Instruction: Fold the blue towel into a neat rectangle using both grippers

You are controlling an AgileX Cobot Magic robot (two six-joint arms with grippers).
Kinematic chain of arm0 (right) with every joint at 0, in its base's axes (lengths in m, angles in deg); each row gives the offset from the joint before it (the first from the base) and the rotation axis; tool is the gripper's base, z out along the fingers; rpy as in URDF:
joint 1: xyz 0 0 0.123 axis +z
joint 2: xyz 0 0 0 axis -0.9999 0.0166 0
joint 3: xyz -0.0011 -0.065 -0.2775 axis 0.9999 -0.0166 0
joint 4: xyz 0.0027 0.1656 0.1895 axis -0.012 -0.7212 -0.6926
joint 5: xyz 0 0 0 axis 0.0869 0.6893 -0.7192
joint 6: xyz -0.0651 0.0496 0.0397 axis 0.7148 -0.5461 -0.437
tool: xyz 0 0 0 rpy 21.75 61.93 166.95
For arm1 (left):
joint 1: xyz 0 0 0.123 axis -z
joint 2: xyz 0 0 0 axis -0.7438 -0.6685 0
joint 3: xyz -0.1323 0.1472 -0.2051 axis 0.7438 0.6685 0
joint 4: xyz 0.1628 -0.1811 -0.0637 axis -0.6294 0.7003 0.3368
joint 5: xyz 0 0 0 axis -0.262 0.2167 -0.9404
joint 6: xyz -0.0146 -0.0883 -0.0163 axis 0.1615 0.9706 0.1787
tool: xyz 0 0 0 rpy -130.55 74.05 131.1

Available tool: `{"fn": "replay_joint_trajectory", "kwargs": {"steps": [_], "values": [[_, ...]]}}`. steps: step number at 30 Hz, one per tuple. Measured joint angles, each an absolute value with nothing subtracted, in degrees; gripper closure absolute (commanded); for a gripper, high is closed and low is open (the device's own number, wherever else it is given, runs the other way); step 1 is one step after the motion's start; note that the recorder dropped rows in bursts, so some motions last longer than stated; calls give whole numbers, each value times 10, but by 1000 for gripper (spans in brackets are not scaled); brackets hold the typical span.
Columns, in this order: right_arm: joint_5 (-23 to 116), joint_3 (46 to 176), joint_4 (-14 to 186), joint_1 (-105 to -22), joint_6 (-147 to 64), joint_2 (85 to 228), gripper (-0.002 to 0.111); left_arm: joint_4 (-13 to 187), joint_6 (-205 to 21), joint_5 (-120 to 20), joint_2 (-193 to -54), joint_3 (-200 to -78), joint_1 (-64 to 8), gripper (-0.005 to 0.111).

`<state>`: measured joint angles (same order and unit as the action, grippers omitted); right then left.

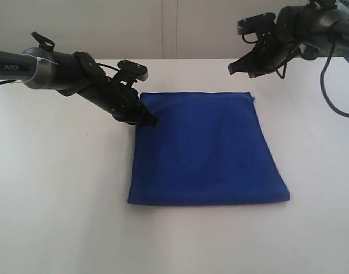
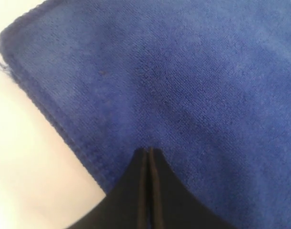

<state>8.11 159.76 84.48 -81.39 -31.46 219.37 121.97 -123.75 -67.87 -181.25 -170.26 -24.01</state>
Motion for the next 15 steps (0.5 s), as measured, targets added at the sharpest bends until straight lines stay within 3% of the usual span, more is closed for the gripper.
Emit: {"fn": "replay_joint_trajectory", "kwargs": {"steps": [15], "values": [[-125, 1553, 789, -814, -340, 2139, 103, 1138, -1205, -801, -1729, -1701, -240, 107]]}}
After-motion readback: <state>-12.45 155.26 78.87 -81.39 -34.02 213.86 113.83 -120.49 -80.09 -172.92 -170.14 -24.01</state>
